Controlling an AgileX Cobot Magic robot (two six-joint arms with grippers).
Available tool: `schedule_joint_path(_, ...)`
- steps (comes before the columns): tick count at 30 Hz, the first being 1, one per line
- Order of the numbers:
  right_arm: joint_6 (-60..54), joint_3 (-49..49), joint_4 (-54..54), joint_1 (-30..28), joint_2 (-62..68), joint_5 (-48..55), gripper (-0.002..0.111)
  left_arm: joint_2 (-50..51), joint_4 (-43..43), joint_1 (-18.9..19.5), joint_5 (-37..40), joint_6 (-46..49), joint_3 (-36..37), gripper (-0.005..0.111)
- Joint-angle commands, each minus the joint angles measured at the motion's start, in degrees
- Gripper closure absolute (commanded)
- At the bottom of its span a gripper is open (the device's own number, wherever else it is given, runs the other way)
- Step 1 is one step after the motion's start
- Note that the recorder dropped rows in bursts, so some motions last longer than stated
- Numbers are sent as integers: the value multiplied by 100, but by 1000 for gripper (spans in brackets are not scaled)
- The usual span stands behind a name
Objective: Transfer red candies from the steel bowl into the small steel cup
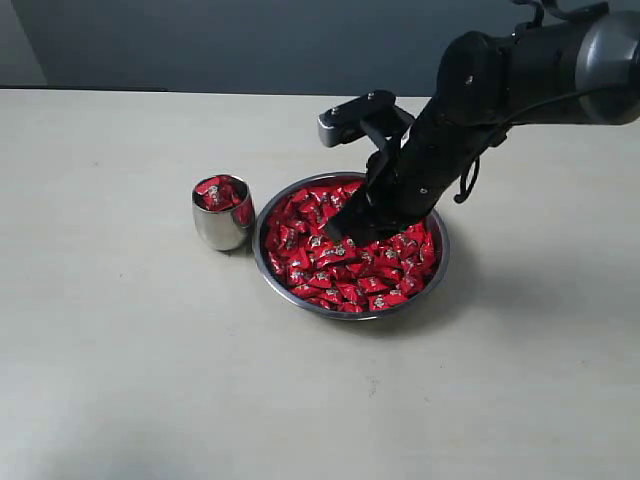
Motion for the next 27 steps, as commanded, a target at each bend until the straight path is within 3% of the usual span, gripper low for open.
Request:
schedule_joint_path(1,-50,-34,-11,14,298,189,70,-27,11,-31,-28,-7,-48,106)
schedule_joint_path(11,-166,-34,-24,147,810,-82,72,-27,11,-31,-28,-7,-48,106)
schedule_joint_path(13,-166,-34,-97,147,835,-285,84,-27,11,-31,-28,-7,-48,106)
schedule_joint_path(15,-120,-34,-222,147,804,-491,107,-27,11,-31,-28,-7,-48,106)
schedule_joint_path(27,108,-55,-483,147,24,-260,109,-27,11,-31,-28,-7,-48,106)
